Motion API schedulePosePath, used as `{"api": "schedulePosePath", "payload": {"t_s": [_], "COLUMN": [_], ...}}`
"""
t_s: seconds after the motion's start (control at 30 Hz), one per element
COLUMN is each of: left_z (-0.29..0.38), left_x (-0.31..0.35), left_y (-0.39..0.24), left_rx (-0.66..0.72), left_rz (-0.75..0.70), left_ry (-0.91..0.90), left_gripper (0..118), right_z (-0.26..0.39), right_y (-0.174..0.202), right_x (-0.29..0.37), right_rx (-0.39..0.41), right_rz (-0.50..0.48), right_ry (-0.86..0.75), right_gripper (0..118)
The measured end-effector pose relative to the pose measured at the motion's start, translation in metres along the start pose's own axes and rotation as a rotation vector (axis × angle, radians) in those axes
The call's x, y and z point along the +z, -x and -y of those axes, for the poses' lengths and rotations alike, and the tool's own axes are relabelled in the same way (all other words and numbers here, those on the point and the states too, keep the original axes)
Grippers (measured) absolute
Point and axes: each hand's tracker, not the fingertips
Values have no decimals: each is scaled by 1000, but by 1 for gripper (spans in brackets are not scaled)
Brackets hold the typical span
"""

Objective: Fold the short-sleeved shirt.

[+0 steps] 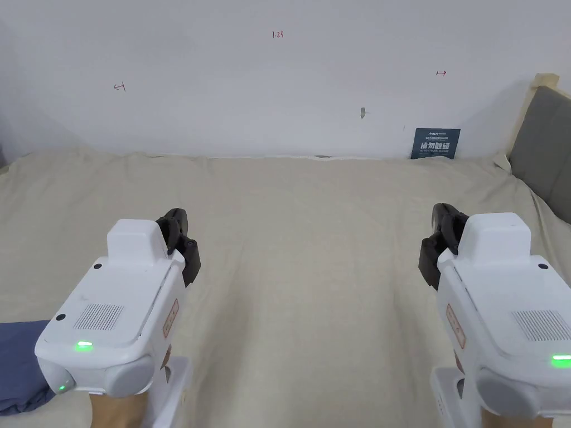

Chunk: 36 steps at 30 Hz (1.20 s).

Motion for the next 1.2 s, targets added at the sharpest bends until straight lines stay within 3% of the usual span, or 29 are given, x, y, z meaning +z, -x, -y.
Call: {"api": "schedulePosePath", "payload": {"t_s": [0.03, 0.1, 0.13, 0.2, 0.23, 0.27, 0.3, 1.2], "left_z": [0, -1, -2, -3, -4, -3, -2, -1], "left_x": [0, -1, -2, -4, -6, -6, -4, 1], "left_y": [0, 3, 4, 6, 6, 6, 6, 2], "left_rx": [4, 20, 31, 49, 54, 54, 49, 22], "left_rz": [-3, 5, 9, 22, 30, 27, 15, 5], "left_ry": [-2, 2, 10, 23, 27, 25, -2, -20], "left_gripper": [6, 29, 44, 93, 112, 118, 118, 118], "right_z": [0, -1, -2, -3, -3, -3, -3, -2], "right_y": [1, 1, 0, 0, 1, 2, 3, 1], "right_x": [0, 0, -1, -2, -2, -3, -3, -1], "right_rx": [-1, -4, -11, -14, -15, -15, -12, -17], "right_rz": [2, 1, -13, -19, -15, -9, -2, 30], "right_ry": [1, 4, 10, 12, 12, 10, 4, -11], "right_gripper": [10, 39, 52, 84, 97, 108, 118, 118]}}
